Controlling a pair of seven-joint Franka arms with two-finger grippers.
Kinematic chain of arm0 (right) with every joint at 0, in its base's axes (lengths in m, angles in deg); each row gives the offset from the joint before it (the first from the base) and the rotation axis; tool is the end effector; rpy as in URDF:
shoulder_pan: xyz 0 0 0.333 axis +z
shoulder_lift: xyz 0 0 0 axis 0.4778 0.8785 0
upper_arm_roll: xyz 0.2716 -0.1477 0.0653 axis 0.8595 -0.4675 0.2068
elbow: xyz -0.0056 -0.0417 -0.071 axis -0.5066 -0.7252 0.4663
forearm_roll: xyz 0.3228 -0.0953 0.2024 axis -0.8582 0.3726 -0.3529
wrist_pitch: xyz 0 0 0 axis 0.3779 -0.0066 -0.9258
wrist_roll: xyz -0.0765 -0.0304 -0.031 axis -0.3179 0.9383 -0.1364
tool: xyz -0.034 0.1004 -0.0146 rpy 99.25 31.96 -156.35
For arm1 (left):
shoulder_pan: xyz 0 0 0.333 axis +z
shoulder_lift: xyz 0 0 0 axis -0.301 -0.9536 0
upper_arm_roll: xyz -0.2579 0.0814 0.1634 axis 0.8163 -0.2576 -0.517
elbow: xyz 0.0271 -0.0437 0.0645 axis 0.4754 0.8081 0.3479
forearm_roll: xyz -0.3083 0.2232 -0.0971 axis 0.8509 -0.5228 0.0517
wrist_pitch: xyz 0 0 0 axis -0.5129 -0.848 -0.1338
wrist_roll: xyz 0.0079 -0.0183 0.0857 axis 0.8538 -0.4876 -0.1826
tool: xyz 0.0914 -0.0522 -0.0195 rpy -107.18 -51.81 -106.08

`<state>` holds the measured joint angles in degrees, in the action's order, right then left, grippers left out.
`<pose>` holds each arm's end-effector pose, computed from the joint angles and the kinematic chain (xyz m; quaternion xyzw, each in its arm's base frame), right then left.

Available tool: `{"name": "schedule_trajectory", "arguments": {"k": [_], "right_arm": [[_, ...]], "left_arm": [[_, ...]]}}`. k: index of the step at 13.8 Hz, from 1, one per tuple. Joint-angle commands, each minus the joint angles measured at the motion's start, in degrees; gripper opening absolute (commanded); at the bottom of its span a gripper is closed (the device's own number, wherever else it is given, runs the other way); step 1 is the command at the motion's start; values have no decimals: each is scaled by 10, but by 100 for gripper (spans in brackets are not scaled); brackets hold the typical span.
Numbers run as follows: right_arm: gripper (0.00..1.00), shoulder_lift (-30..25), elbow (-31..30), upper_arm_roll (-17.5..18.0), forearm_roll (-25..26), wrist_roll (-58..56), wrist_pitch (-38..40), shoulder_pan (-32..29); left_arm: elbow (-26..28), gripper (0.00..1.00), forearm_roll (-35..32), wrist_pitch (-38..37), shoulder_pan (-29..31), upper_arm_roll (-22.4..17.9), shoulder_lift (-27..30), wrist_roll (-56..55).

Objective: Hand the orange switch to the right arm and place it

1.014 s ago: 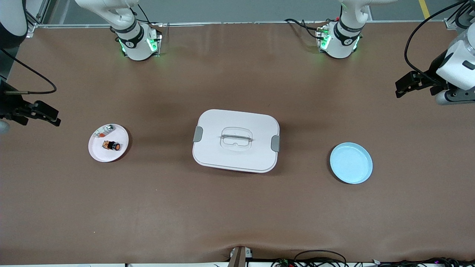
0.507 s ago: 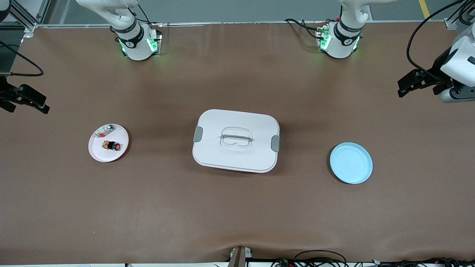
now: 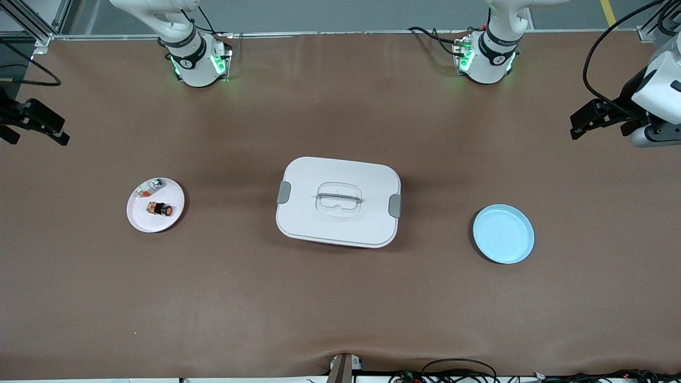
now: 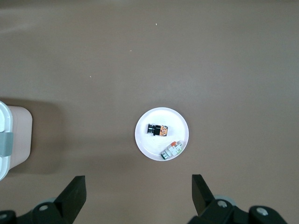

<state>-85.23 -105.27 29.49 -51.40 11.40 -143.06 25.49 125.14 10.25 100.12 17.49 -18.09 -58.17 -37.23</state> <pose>0.5237 -0.0185 0.6565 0.9979 -0.0171 0.0615 0.0058 0.5424 -0.0517 0.6381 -0.9995 -0.0203 0.0086 0.0230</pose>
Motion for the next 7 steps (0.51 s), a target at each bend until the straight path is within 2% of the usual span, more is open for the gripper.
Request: {"name": "schedule_trajectory", "arguments": {"k": [1,4,7], "right_arm": [[100,-87,-100,6,-8,-4,-40,1],[100,-85,-77,4,-8,-4,13,5],[100,-86,-76,1,-8,-5,24,3]], "left_arm": [[-9,100,9,-10,-1,-1,3,5],[-9,100,9,-10,-1,-1,2,7],[-9,100,9,-10,0,-2,1,8]]}}
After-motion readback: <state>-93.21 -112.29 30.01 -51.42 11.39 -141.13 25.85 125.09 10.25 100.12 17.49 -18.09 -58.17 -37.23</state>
